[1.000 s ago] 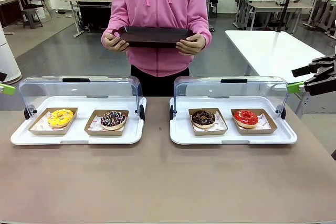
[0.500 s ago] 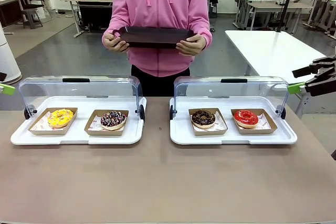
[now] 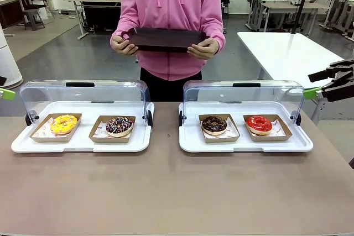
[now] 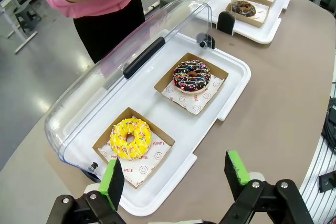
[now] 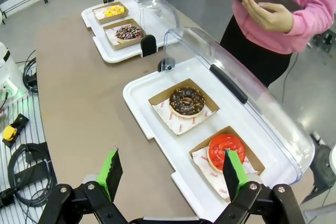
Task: Provide the desired donut to the person.
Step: Pick up and lift the Paper togo box containing the Donut pointed at by the person.
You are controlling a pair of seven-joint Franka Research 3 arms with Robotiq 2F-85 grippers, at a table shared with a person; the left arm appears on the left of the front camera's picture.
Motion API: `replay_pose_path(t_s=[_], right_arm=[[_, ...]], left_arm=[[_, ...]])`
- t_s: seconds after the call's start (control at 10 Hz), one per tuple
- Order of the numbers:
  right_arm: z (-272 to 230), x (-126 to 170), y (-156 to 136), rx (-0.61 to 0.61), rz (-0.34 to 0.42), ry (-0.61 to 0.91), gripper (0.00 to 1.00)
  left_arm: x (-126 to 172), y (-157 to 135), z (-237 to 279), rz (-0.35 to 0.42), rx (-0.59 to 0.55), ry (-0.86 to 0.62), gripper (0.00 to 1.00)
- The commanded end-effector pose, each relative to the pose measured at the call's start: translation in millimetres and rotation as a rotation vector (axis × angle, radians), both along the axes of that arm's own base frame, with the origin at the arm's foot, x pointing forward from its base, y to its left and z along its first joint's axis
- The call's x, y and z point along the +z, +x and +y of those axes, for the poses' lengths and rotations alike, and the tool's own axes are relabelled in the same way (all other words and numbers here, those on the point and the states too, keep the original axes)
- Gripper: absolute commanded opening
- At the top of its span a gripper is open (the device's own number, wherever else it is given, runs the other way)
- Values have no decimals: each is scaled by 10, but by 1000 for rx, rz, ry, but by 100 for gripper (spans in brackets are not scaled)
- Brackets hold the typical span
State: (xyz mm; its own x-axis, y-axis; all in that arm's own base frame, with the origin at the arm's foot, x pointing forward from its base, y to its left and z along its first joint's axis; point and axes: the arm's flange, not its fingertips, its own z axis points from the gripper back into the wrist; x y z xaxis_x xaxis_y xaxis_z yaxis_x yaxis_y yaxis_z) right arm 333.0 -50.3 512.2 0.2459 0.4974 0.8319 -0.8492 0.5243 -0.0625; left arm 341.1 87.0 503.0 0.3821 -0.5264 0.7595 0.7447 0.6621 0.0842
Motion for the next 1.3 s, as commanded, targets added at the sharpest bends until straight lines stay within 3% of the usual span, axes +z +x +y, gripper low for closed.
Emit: replay_pose_path(t_s=[0.0,1.2], right_arm=[[5,-21,34,16,-16,15,100],[5,-21,34,16,-16,15,100]], left_arm=[[-15,9,6,-3,-11,-4,100],[-15,9,6,-3,-11,-4,100]])
